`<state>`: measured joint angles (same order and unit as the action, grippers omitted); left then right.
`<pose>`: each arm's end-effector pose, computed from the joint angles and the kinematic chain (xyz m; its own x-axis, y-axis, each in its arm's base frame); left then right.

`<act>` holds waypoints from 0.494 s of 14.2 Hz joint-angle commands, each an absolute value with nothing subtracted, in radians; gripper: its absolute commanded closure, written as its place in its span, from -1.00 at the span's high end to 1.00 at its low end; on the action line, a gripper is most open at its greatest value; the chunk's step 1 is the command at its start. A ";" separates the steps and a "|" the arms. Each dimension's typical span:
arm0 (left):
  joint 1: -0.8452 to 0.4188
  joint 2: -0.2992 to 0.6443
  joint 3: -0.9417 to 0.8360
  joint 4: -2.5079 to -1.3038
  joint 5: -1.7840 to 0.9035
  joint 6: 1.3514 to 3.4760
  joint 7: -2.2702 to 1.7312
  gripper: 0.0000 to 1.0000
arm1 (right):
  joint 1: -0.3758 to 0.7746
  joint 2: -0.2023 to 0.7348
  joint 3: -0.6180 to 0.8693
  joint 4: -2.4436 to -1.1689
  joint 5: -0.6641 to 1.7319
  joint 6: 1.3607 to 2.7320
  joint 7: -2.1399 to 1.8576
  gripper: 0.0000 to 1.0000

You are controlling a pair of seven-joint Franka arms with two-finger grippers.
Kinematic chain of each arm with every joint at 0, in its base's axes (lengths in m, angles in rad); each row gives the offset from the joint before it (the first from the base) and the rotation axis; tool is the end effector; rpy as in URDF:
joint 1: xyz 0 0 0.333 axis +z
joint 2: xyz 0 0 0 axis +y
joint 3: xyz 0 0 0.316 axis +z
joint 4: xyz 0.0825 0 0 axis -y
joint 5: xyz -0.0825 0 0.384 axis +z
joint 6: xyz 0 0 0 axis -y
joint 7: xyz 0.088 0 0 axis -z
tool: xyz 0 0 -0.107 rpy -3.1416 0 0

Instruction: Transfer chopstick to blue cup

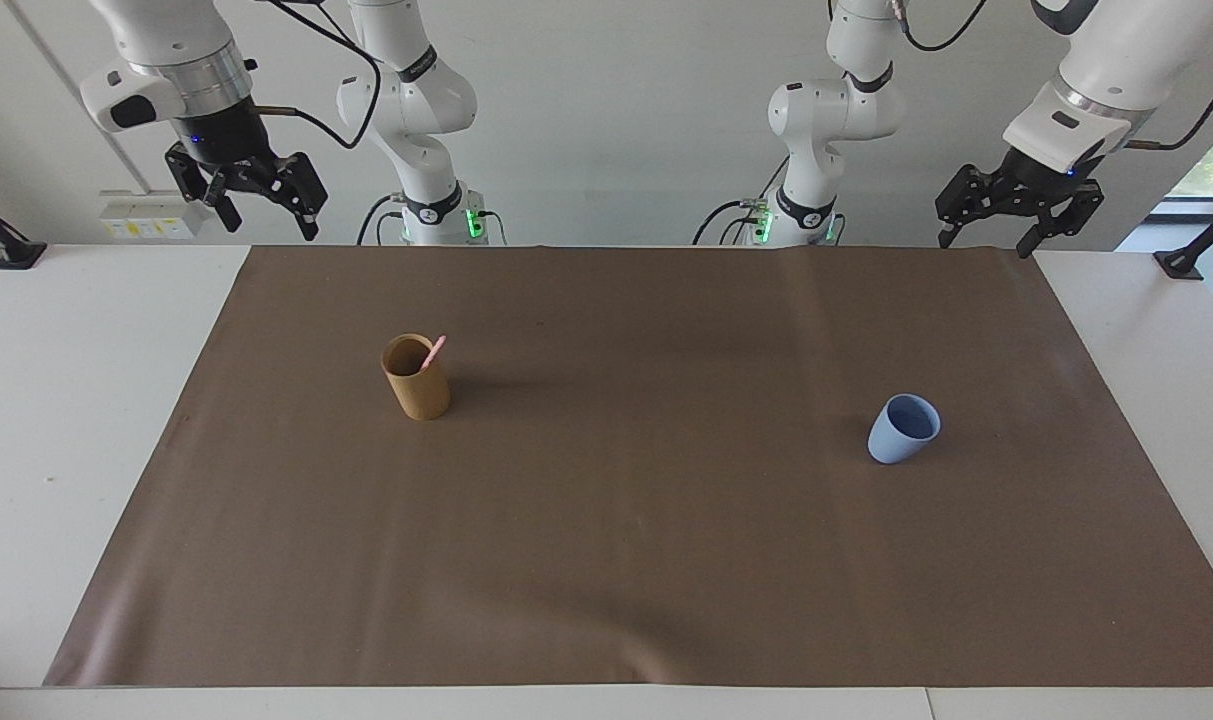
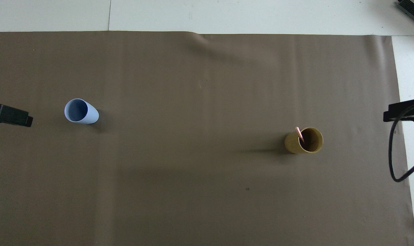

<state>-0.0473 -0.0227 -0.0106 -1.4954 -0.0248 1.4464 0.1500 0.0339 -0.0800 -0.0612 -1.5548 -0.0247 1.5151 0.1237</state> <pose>0.5335 -0.0339 0.6613 0.9776 -0.2093 -0.0223 -0.2087 -0.9776 0.0281 0.5233 -0.0186 0.6701 0.9875 -0.1517 0.0423 -0.1525 -0.9882 0.0146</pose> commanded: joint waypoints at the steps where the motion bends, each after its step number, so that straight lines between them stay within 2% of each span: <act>1: -0.041 -0.026 -0.011 -1.491 -0.035 1.439 0.163 1.00 | 0.031 -0.098 -0.060 -1.572 -0.015 1.508 0.107 1.00; 7: -0.038 -0.026 -0.011 -1.491 -0.034 1.430 0.155 1.00 | 0.031 -0.098 -0.060 -1.572 -0.015 1.508 0.107 1.00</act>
